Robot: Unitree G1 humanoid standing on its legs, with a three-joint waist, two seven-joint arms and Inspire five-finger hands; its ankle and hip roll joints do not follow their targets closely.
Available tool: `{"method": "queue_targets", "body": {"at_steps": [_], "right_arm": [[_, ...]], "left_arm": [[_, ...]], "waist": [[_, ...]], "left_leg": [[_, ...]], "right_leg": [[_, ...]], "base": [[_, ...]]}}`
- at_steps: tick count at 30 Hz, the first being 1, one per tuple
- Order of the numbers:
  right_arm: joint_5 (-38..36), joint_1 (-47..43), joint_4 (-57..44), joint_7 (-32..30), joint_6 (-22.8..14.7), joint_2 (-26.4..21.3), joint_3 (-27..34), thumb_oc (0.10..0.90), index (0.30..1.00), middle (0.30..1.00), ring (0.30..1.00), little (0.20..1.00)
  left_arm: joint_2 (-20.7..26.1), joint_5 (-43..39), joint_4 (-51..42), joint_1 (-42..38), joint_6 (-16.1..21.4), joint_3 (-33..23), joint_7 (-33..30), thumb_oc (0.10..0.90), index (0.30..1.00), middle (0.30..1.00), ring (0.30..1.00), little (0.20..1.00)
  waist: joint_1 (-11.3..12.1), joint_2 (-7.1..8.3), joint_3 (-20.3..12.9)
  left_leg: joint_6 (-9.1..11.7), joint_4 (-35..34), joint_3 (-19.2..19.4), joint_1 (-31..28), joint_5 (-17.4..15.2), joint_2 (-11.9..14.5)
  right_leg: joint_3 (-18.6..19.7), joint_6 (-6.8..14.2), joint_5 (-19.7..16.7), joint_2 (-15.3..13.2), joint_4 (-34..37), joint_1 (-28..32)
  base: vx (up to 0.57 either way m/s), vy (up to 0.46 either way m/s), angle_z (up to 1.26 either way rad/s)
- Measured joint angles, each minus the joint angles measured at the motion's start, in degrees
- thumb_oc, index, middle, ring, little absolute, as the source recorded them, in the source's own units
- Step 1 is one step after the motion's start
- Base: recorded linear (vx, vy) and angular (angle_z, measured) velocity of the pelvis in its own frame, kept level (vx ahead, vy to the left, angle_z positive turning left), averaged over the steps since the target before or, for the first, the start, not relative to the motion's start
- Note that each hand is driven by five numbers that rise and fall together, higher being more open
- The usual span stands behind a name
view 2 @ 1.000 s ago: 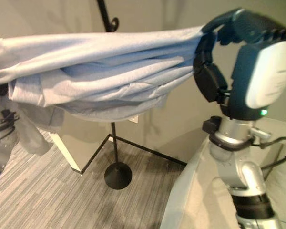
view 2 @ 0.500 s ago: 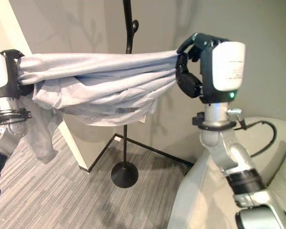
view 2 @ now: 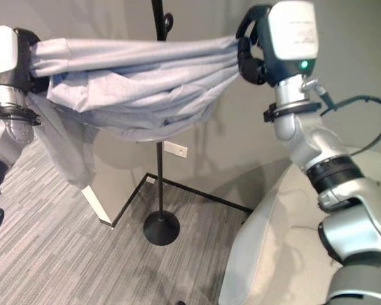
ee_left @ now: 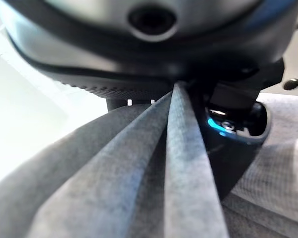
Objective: Hang the clothes on the sofa on the clothes rack.
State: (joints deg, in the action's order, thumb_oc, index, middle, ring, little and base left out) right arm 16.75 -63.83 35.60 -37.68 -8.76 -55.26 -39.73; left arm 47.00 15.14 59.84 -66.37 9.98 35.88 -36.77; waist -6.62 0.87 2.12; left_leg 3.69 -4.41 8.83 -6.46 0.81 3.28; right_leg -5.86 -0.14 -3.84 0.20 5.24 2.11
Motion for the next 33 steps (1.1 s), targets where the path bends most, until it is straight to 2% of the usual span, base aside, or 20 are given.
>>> {"method": "queue_targets", "body": {"at_steps": [2, 3, 4, 5, 6, 8, 9, 10, 12, 14, 15, 17, 18, 20, 21, 23, 25, 26, 31, 33], "right_arm": [[-1.2, -0.8, 0.3, 0.5, -0.1, 0.0, -1.7, 0.4, 0.3, 0.3, 0.3, 0.3], [-1.6, -1.9, 2.4, 0.5, -0.7, 0.6, -3.4, 0.4, 0.3, 0.3, 0.3, 0.3], [-2.0, -5.5, 8.4, 0.7, -1.1, 3.0, -6.2, 0.4, 0.3, 0.3, 0.3, 0.3], [-2.8, -7.6, 10.7, 1.5, -0.9, 4.1, -8.9, 0.4, 0.3, 0.3, 0.3, 0.3], [-3.4, -7.8, 10.3, 2.7, -0.8, 4.9, -9.4, 0.4, 0.3, 0.3, 0.3, 0.3], [-3.9, -8.9, 8.7, 2.7, -1.3, 4.9, -8.9, 0.4, 0.3, 0.3, 0.3, 0.3], [-4.2, -8.9, 8.4, 2.7, -1.4, 4.8, -8.5, 0.4, 0.3, 0.3, 0.3, 0.3], [-4.3, -7.3, 6.8, 3.1, -1.3, 4.9, -7.9, 0.4, 0.3, 0.3, 0.3, 0.3], [-4.2, -3.6, 4.1, 3.1, -1.3, 5.1, -5.4, 0.4, 0.3, 0.3, 0.3, 0.3], [-4.2, -2.1, 4.6, 3.8, -1.3, 5.5, -5.2, 0.4, 0.3, 0.3, 0.3, 0.3], [-4.2, -1.0, 4.5, 4.0, -1.3, 5.5, -5.0, 0.4, 0.3, 0.3, 0.3, 0.3], [-4.2, 2.0, 3.9, 5.2, -1.0, 6.0, -3.2, 0.4, 0.3, 0.3, 0.3, 0.3], [-4.1, 4.2, 2.3, 5.5, 0.0, 6.6, -0.4, 0.4, 0.3, 0.3, 0.3, 0.3], [-4.0, 11.3, -2.3, 5.4, 0.6, 7.0, 7.1, 0.4, 0.3, 0.3, 0.3, 0.3], [-4.0, 14.3, -4.4, 5.1, 0.7, 7.3, 10.0, 0.4, 0.3, 0.3, 0.3, 0.3], [-3.8, 19.3, -7.2, 4.7, 0.8, 8.9, 13.0, 0.4, 0.3, 0.3, 0.3, 0.3], [-2.3, 26.7, -14.3, 4.8, 2.8, 11.9, 16.1, 0.4, 0.3, 0.3, 0.3, 0.3], [-0.3, 31.9, -19.3, 4.9, 3.5, 13.7, 20.1, 0.4, 0.3, 0.3, 0.3, 0.3], [2.9, 38.9, -26.4, 4.7, 3.2, 17.1, 24.9, 0.4, 0.3, 0.3, 0.3, 0.3], [3.1, 42.1, -29.4, 4.8, 3.0, 21.4, 26.3, 0.4, 0.3, 0.3, 0.3, 0.3]], "left_arm": [[0.4, -1.3, 0.5, -1.4, 0.0, -0.1, 0.1, 0.4, 0.3, 0.3, 0.3, 0.3], [0.3, -2.0, 0.9, -1.9, -0.1, -0.1, 0.1, 0.4, 0.3, 0.3, 0.3, 0.3], [-0.3, -3.1, 1.5, -2.1, -0.2, -0.1, 0.1, 0.4, 0.3, 0.3, 0.3, 0.3], [-0.8, -3.6, 2.6, -2.1, -0.1, 1.1, 0.2, 0.4, 0.3, 0.3, 0.3, 0.3], [-0.3, -3.6, 4.8, -2.1, -0.2, 3.9, 1.4, 0.4, 0.3, 0.3, 0.3, 0.3], [0.1, -3.7, 5.9, -1.5, -0.5, 4.1, 2.6, 0.4, 0.3, 0.3, 0.3, 0.3], [0.1, -3.6, 5.7, -0.9, -0.4, 2.8, 2.7, 0.4, 0.3, 0.3, 0.3, 0.3], [0.2, -3.7, 4.3, 0.8, -0.4, 0.1, 2.8, 0.4, 0.3, 0.3, 0.3, 0.3], [0.2, -3.6, 3.5, 1.0, -0.6, -0.4, 2.8, 0.4, 0.3, 0.3, 0.3, 0.3], [-0.2, -3.6, 0.2, 4.8, 0.1, -3.5, 2.5, 0.4, 0.3, 0.3, 0.3, 0.3], [-0.9, -3.6, -0.2, 5.7, 0.6, -3.6, 2.7, 0.4, 0.3, 0.3, 0.3, 0.3], [-4.0, -3.7, -1.7, 6.1, 1.1, -4.2, 3.4, 0.4, 0.3, 0.3, 0.3, 0.3], [-5.4, -4.1, -2.8, 7.5, 1.1, -5.8, 3.3, 0.4, 0.3, 0.3, 0.3, 0.3], [-9.7, -6.2, -9.1, 12.5, 0.3, -10.5, 3.5, 0.4, 0.3, 0.3, 0.3, 0.3], [-10.5, -6.4, -12.0, 14.8, 0.2, -11.6, 3.5, 0.4, 0.3, 0.3, 0.3, 0.3], [-11.8, -7.4, -17.1, 18.9, 0.3, -12.2, 3.4, 0.4, 0.3, 0.3, 0.3, 0.3], [-16.7, -8.7, -26.1, 27.6, 0.7, -18.0, 3.1, 0.4, 0.3, 0.3, 0.3, 0.3], [-19.4, -9.0, -30.8, 33.6, 1.2, -20.7, 2.6, 0.4, 0.3, 0.3, 0.3, 0.3], [-24.2, -11.4, -36.5, 43.9, 2.4, -26.0, 1.1, 0.4, 0.3, 0.3, 0.3, 0.3], [-28.5, -14.1, -40.2, 48.8, 3.6, -28.9, 0.2, 0.4, 0.3, 0.3, 0.3, 0.3]], "waist": [[1.4, 4.4, 2.3], [2.8, 5.93, 3.2], [4.7, 6.52, 4.4], [5.8, 6.57, 5.9], [5.6, 6.94, 6.2], [5.7, 6.15, 6.8], [5.9, 5.11, 7.5], [6.1, 3.88, 8.2], [5.5, 3.34, 7.9], [6.0, 1.07, 6.6], [5.4, -0.28, 6.1], [4.5, 0.47, 6.0], [4.3, 0.52, 6.1], [4.2, 0.98, 6.3], [4.2, 1.52, 6.6], [4.4, 2.67, 7.2], [4.9, 3.32, 7.6], [5.5, 3.51, 7.7], [5.9, 3.9, 8.0], [5.9, 3.97, 8.0]], "left_leg": [[2.2, 13.7, -0.1, 7.2, -1.5, -0.1], [3.4, 25.8, -1.2, 13.8, -2.4, 0.5], [5.0, 43.2, -5.0, 23.5, -0.1, 2.4], [4.4, 50.1, -8.7, 28.4, -1.5, 3.0], [4.1, 45.0, -9.8, 30.9, -4.8, 3.5], [4.2, 19.8, -8.3, 28.7, -2.7, 4.0], [4.1, 10.0, -7.7, 26.3, -0.6, 4.7], [3.7, 2.5, -6.3, 22.3, 0.5, 5.1], [2.9, 6.8, -5.5, 20.9, 0.8, 3.4], [1.6, 7.9, -4.3, 17.6, 1.9, 2.0], [-2.0, 6.2, -4.3, 16.3, 7.9, 1.8], [-3.9, 6.0, -3.4, 16.0, 7.6, 0.1], [-4.5, 6.3, -3.3, 16.2, 7.2, -0.5], [-6.2, 6.5, -3.4, 16.2, 6.0, -2.6], [-6.5, 6.4, -3.4, 16.5, 5.8, -3.7], [-6.7, 6.1, -3.4, 16.8, 5.7, -4.9], [-6.7, 6.1, -3.2, 16.8, 5.6, -4.8], [-6.7, 6.1, -3.1, 16.3, 5.6, -4.7], [-6.5, 6.0, -3.2, 15.2, 5.5, -4.0], [-5.4, 6.0, -3.3, 14.3, 4.9, -3.3]], "right_leg": [[0.1, -1.1, 0.4, -0.8, -1.8, -1.7], [-1.1, -3.4, 1.3, -0.5, -4.5, -3.7], [-4.3, -6.1, 3.1, 0.6, -8.4, -6.0], [-4.4, -5.5, 3.6, 1.1, -7.7, -4.5], [-4.7, -4.8, 4.1, 1.7, -5.7, -3.3], [-4.6, -2.8, 4.0, 2.3, -2.6, -1.5], [-4.2, -2.1, 3.3, 3.2, -0.7, 0.5], [-3.2, -2.5, 3.7, 4.0, 0.0, 3.4], [-2.0, -2.6, 4.5, 3.2, -0.2, 5.2], [0.5, -1.7, 6.3, 2.3, -2.4, 4.4], [0.8, -0.7, 7.2, 2.2, -3.4, 4.2], [1.6, 1.2, 8.3, -0.2, -8.0, 1.4], [1.7, 2.9, 9.5, -1.0, -10.7, -0.1], [1.7, 5.2, 9.5, -4.5, -7.5, 0.2], [1.7, 6.6, 7.6, -6.0, -5.8, 0.3], [2.2, 6.8, 7.4, -7.3, -4.1, 0.7], [2.2, 6.8, 7.4, -7.1, -4.0, 0.9], [2.2, 6.8, 7.4, -7.0, -3.3, 1.7], [1.9, 6.7, 7.3, -6.1, -0.9, 4.1], [1.5, 6.4, 7.4, -5.4, -0.1, 5.4]], "base": [[-0.08, -0.15, -0.16], [0.05, -0.021, -0.46], [0.21, 0.094, -0.58], [0.31, 0.182, -0.43], [0.32, 0.233, -0.07], [0.32, 0.238, -0.01], [0.26, 0.224, -0.4], [0.25, 0.264, -0.36], [0.17, 0.196, -0.38], [0.04, 0.084, -0.6], [-0.01, 0.052, -0.31], [-0.03, 0.032, -0.15], [-0.06, 0.013, -0.09], [-0.07, -0.004, 0.03], [-0.06, -0.027, 0.15], [-0.04, -0.051, 0.1], [0.02, -0.08, 0.02], [0.05, -0.078, -0.01], [0.04, -0.057, 0.0], [0.03, -0.048, 0.02]]}}
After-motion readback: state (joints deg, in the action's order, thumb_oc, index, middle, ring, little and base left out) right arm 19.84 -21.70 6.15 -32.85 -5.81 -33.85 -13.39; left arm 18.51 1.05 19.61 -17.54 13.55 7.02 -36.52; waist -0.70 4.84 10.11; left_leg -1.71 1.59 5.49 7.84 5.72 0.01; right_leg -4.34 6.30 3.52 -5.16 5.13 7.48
